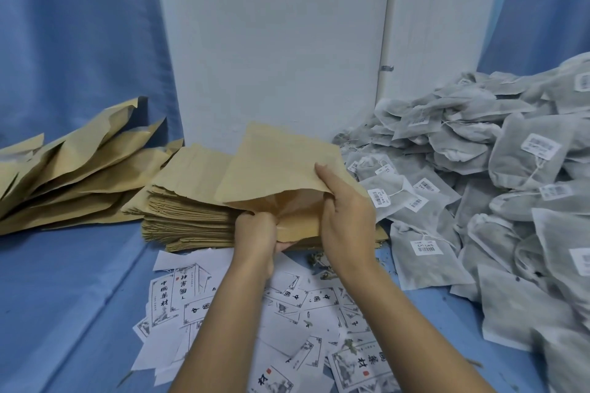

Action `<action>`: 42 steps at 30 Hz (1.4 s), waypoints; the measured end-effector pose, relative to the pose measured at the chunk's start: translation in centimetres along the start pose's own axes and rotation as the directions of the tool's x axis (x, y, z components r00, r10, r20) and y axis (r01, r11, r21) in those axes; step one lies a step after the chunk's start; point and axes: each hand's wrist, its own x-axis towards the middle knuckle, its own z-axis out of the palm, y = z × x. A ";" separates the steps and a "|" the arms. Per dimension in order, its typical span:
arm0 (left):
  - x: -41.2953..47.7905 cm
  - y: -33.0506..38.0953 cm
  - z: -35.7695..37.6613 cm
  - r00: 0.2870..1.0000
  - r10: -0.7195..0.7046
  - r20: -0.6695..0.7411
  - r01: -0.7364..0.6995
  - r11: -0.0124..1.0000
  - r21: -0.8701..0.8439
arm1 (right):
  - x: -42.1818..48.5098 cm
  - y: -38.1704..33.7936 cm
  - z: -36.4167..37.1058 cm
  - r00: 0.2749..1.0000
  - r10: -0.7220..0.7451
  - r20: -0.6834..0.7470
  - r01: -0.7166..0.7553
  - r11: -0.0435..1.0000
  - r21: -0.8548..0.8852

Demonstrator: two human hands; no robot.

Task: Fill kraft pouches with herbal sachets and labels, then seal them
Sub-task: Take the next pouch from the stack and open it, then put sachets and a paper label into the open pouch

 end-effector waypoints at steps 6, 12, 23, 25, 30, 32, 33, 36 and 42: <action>-0.6 0.0 0.2 0.999 0.031 0.032 -0.031 0.999 0.016 | 0.1 0.4 -0.2 1.000 -0.004 -0.016 0.001 0.988 -0.155; -0.7 0.4 -1.1 0.876 0.483 0.008 -0.454 0.817 0.357 | 1.6 0.9 -1.2 0.960 0.279 -0.001 -0.278 0.958 0.072; -0.7 0.2 -1.5 0.693 0.720 0.031 -0.707 0.670 0.225 | 2.1 1.7 -1.5 0.922 0.380 0.076 -0.387 0.910 0.146; -0.7 0.2 -1.6 0.653 0.753 0.079 -0.730 0.599 0.328 | 2.0 1.4 -1.5 0.932 0.356 0.064 -0.362 0.915 0.178; -0.6 -0.1 -1.3 0.552 0.783 0.288 -0.706 0.255 0.661 | 1.8 0.8 -1.4 0.955 0.297 0.007 -0.287 0.915 0.284; -0.7 -0.4 -1.2 0.524 0.767 0.371 -0.710 0.152 0.688 | 1.8 0.7 -1.3 0.947 0.322 -0.001 -0.302 0.889 0.345; -0.7 -0.5 -1.1 0.509 0.762 0.400 -0.724 0.127 0.678 | 1.8 0.7 -1.2 0.943 0.332 -0.004 -0.307 0.878 0.368; -0.6 -0.7 -1.2 0.420 0.776 0.470 -0.775 0.037 0.631 | 1.9 0.7 -1.2 0.946 0.322 -0.041 -0.276 0.864 0.420; -0.3 -1.1 -1.1 0.260 0.862 0.435 -0.857 -0.002 0.515 | 1.8 1.0 -1.2 0.895 0.438 -0.086 -0.277 0.697 0.661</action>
